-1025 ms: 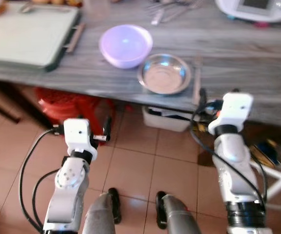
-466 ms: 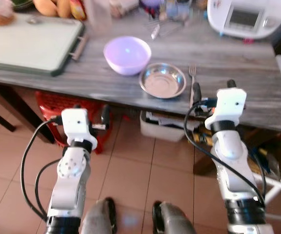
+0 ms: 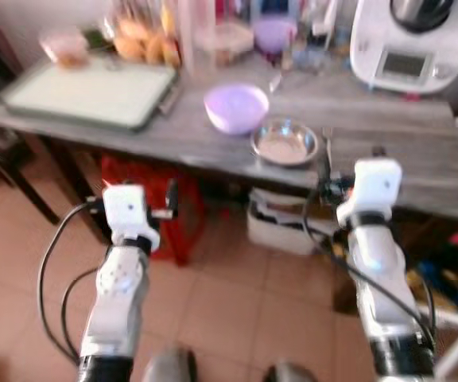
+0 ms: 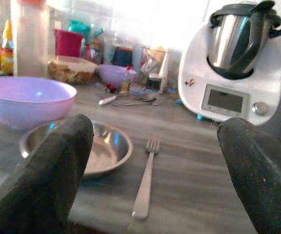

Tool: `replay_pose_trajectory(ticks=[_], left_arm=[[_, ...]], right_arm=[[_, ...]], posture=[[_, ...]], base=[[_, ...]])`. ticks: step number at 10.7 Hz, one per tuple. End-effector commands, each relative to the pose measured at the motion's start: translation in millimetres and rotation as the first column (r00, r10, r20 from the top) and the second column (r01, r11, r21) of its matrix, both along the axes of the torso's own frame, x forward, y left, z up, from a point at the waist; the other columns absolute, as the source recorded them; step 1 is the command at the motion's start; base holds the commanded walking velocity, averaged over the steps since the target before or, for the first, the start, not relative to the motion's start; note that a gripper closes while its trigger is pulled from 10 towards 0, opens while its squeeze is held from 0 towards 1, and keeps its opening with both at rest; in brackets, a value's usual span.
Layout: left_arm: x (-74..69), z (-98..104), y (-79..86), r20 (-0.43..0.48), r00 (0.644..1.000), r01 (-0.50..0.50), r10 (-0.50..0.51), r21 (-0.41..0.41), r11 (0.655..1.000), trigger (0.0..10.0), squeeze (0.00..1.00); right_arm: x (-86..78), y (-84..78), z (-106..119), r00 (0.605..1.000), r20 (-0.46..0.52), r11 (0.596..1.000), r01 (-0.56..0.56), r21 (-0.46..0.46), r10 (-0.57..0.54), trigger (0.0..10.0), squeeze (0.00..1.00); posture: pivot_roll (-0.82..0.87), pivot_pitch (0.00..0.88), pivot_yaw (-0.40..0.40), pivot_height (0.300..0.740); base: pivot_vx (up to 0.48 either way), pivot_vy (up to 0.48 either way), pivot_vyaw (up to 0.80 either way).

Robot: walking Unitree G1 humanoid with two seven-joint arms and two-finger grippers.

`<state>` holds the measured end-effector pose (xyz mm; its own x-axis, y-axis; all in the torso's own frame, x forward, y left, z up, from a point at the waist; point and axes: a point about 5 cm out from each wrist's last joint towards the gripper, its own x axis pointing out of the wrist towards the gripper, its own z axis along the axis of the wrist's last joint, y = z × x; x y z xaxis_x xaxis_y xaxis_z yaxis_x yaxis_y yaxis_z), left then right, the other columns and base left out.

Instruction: Setting the table

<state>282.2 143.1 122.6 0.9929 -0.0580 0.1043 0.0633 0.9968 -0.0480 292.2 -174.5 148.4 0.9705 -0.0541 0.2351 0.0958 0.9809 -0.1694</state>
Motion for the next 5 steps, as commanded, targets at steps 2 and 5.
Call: replay_pose_trajectory(ticks=[2, 5], left_arm=[[-2.9, 3, 8.6, 0.01, 1.0, -0.028, 0.028, 0.013, 1.0, 10.0, 0.0], [-13.6, -2, 14.2, -0.014, 0.999, -0.034, 0.034, 0.031, 0.999, 10.0, 0.0]], right_arm=[[-0.1, 2.0, 0, 1.0, 0.013, 1.0, -0.004, 0.015, 0.004, 10.0, 0.0], [-4.3, 1.1, -1, 1.0, -0.004, 0.999, -0.001, 0.039, 0.001, 10.0, 0.0]], posture=[[-0.03, 0.037, 0.038, 0.74], [-0.02, 0.089, 0.028, 0.74]], base=[[0.0, 0.0, 0.0], [-0.252, 0.0, 0.0]])
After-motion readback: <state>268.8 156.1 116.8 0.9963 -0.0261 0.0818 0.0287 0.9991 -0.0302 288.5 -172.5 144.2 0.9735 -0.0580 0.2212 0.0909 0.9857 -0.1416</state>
